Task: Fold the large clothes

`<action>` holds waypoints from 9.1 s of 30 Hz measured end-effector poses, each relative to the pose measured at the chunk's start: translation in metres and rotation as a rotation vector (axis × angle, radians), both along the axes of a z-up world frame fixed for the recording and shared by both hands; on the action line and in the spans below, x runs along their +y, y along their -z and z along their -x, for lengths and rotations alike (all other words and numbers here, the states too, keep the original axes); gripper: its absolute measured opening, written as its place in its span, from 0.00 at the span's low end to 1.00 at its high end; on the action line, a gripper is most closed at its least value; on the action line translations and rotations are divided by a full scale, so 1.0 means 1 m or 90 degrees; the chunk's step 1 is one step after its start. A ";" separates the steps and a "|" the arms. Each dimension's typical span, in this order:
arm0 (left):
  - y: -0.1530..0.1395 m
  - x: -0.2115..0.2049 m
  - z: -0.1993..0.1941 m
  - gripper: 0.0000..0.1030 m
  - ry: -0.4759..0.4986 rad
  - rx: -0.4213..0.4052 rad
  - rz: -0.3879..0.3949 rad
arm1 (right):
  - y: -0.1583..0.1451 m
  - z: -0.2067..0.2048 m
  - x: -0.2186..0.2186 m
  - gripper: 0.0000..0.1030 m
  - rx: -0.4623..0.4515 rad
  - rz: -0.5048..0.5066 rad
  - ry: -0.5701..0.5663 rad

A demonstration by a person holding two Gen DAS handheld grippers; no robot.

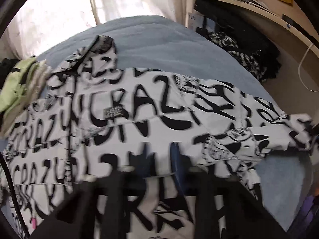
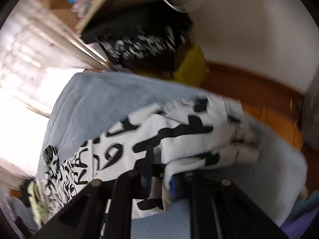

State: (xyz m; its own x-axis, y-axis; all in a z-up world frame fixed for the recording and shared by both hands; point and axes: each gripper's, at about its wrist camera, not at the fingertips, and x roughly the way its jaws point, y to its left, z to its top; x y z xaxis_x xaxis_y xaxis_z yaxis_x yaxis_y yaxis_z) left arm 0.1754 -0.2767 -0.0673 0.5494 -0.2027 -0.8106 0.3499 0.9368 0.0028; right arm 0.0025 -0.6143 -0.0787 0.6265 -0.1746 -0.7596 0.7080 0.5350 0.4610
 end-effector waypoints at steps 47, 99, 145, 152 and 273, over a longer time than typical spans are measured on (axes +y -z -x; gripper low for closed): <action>0.010 0.097 -0.005 0.55 -0.044 0.138 0.136 | 0.008 -0.065 0.278 0.73 0.009 0.177 -0.515; 0.082 0.248 -0.094 0.63 -0.154 0.179 0.185 | -0.018 -0.124 0.207 0.73 0.000 0.092 -0.471; 0.068 0.225 -0.071 0.26 -0.118 0.049 0.048 | 0.039 -0.104 0.196 0.37 0.088 0.069 -0.478; 0.062 0.241 -0.061 0.40 -0.166 0.058 0.057 | 0.034 -0.099 0.197 0.53 0.145 0.091 -0.439; 0.022 0.642 0.143 0.50 -0.478 0.002 0.314 | -0.079 -0.102 0.660 0.60 -0.063 0.263 -0.692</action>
State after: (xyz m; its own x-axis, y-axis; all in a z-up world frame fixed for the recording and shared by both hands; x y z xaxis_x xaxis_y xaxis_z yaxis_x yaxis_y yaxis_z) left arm 0.0327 0.3653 -0.0897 0.6752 -0.1164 -0.7284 -0.3560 0.8134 -0.4600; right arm 0.1048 0.0461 0.0002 0.6509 0.2678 -0.7103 -0.2447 0.9598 0.1376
